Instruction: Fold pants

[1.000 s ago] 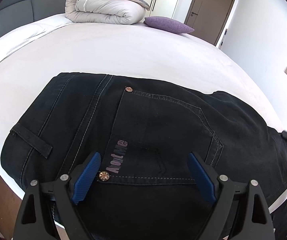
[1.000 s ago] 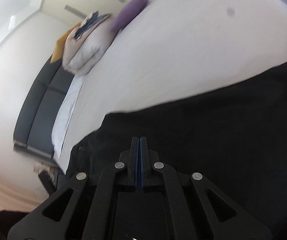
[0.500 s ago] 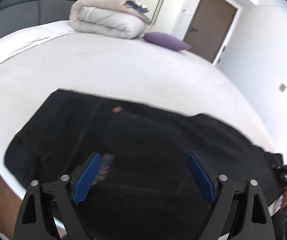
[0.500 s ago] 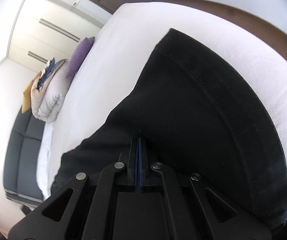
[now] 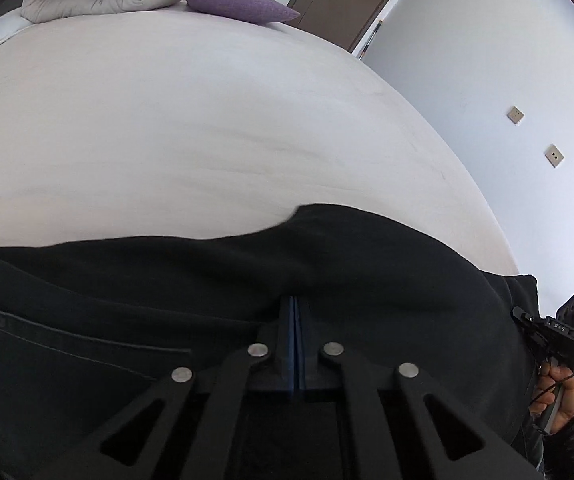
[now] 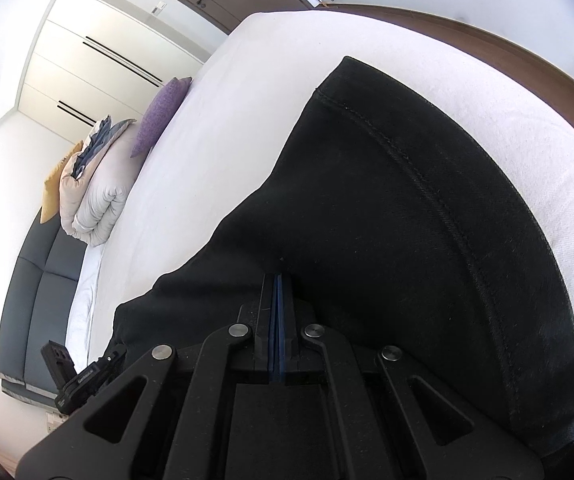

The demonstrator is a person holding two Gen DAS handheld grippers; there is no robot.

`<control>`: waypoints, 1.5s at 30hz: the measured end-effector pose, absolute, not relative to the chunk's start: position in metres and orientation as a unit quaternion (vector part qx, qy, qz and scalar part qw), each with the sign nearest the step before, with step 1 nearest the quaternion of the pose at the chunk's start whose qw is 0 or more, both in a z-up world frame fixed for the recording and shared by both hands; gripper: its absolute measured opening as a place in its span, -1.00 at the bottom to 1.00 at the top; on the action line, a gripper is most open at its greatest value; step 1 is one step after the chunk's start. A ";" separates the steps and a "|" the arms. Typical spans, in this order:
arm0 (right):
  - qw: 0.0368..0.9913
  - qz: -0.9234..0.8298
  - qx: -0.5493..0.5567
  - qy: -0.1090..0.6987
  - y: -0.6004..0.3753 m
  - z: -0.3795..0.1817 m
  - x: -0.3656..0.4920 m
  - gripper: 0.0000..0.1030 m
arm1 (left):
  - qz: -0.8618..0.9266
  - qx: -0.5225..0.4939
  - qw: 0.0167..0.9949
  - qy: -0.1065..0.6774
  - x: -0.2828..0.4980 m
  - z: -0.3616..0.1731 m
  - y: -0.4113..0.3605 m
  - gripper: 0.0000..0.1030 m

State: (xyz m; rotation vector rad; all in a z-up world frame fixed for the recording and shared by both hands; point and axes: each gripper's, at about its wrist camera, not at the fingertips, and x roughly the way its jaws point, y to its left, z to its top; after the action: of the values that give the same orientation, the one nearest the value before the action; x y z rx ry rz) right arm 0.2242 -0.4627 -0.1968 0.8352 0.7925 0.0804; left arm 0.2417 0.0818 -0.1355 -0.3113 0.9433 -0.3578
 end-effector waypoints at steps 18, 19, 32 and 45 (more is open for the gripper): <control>0.837 0.184 0.318 0.406 -0.278 -0.086 0.290 -1.00 | -0.104 -0.201 0.893 0.389 0.196 -0.144 0.241 -0.90; 0.828 0.215 0.307 0.417 -0.247 -0.085 0.302 -1.00 | -0.107 -0.205 0.892 0.387 0.196 -0.145 0.242 -0.90; 0.724 0.272 0.399 0.493 -0.102 -0.193 0.411 -1.00 | -0.116 -0.216 0.892 0.379 0.192 -0.154 0.246 -0.89; 0.756 0.228 0.414 0.454 -0.214 -0.166 0.310 -0.97 | -0.098 -0.193 0.897 0.385 0.193 -0.149 0.228 -0.88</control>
State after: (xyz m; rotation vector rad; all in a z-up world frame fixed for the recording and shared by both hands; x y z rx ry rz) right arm 0.3096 -0.2145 -0.1662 0.9020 0.9897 0.4964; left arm 0.1929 0.2282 -0.1491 -0.4007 0.7983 -0.2027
